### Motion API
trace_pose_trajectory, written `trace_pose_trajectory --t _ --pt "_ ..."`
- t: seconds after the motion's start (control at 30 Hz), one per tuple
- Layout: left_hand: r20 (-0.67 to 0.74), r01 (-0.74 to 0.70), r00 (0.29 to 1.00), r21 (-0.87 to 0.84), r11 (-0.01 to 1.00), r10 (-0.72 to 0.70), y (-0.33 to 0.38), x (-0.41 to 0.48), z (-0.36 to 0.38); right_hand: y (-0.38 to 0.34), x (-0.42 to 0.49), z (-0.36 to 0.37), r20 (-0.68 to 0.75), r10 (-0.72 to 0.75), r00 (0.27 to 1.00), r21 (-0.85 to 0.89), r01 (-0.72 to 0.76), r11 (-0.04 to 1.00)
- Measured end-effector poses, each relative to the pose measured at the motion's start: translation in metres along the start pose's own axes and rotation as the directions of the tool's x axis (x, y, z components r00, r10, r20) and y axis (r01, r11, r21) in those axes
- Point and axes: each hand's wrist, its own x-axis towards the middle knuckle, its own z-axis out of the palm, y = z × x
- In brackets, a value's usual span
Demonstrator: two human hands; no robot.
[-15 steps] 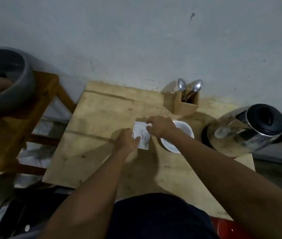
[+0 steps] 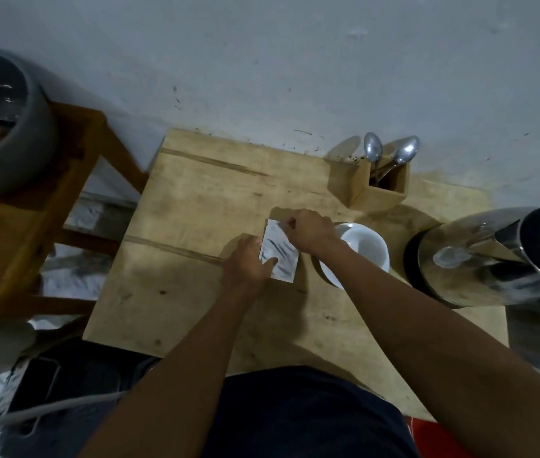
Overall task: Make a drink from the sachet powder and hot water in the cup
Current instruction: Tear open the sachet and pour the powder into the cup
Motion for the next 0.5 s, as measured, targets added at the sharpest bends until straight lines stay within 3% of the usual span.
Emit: trace_pose_trajectory --t 0.13,0.23,0.37,0.5 --pt "-0.093 0.107 0.988 -0.179 0.978 -0.125 0.011 -0.001 -0.011 -0.001 -0.003 -0.010 -0.057 -0.048 0.997 0.228 0.059 0.972" --pt "-0.124 0.099 0.981 -0.327 0.940 -0.147 0.014 0.006 -0.024 0.001 -0.016 -0.021 -0.122 -0.101 0.987 0.454 0.146 0.879" --pt "-0.021 0.060 0.996 -0.551 0.832 -0.085 0.032 0.009 -0.052 0.003 -0.036 -0.030 -0.204 -0.062 0.977 0.552 0.167 0.817" --pt "0.065 -0.010 0.996 -0.569 0.822 0.058 0.046 0.003 -0.069 0.004 -0.051 -0.041 -0.190 -0.070 0.979 0.586 0.171 0.792"
